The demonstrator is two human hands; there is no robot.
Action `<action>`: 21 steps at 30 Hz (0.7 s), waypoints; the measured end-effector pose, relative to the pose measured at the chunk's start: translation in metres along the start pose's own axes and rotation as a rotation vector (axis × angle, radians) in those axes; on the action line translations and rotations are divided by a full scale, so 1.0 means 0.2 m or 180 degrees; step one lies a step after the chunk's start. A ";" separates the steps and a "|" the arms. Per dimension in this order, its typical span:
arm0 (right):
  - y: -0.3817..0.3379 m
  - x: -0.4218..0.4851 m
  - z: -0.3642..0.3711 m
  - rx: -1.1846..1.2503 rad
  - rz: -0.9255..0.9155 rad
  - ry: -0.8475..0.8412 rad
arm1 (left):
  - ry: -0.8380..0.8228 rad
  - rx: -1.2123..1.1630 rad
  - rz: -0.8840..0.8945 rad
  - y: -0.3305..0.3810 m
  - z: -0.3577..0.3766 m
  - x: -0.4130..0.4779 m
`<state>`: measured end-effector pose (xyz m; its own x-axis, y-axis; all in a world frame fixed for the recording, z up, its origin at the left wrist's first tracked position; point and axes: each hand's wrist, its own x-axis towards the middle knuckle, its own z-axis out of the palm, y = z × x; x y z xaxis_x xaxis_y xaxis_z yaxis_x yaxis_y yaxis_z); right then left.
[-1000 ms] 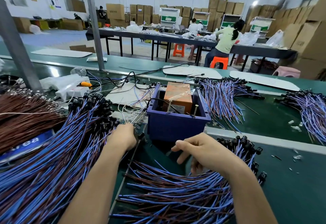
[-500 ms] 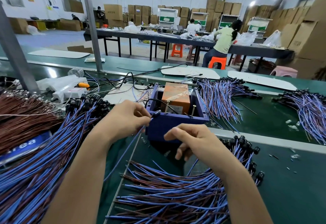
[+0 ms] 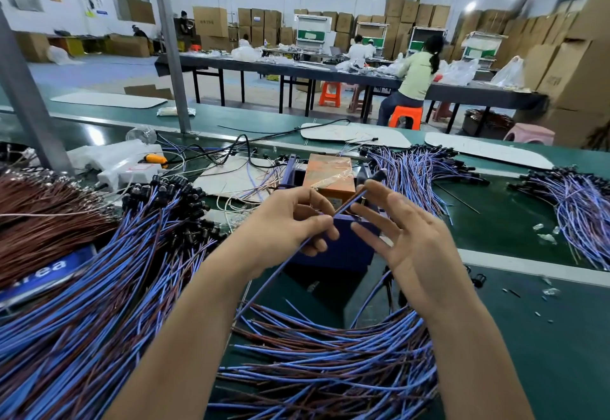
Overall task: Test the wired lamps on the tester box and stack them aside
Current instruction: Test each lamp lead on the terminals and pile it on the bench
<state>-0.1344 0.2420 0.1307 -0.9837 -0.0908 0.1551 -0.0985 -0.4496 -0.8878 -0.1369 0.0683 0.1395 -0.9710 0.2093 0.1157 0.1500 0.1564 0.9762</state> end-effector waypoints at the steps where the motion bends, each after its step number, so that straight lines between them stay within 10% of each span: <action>1: 0.00 0.00 0.00 0.0248 -0.0007 0.0179 | -0.0045 0.0089 -0.0022 -0.01 -0.01 0.00; 10: -0.05 0.03 -0.17 0.0718 -0.0769 0.2025 | -0.0314 0.0924 -0.0452 -0.09 -0.18 0.01; 16: -0.04 0.05 -0.30 -0.1685 -0.0825 0.2674 | -0.0216 0.1103 -0.0603 -0.11 -0.27 -0.01; 21: -0.02 0.02 -0.32 -0.3624 -0.0438 0.2105 | -0.0120 0.0817 -0.0487 -0.08 -0.30 -0.03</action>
<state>-0.1479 0.3008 0.1061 -0.8109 0.4889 0.3216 0.0463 0.6015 -0.7975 -0.1448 0.0074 0.1338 -0.9791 0.1994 -0.0408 0.0493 0.4269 0.9029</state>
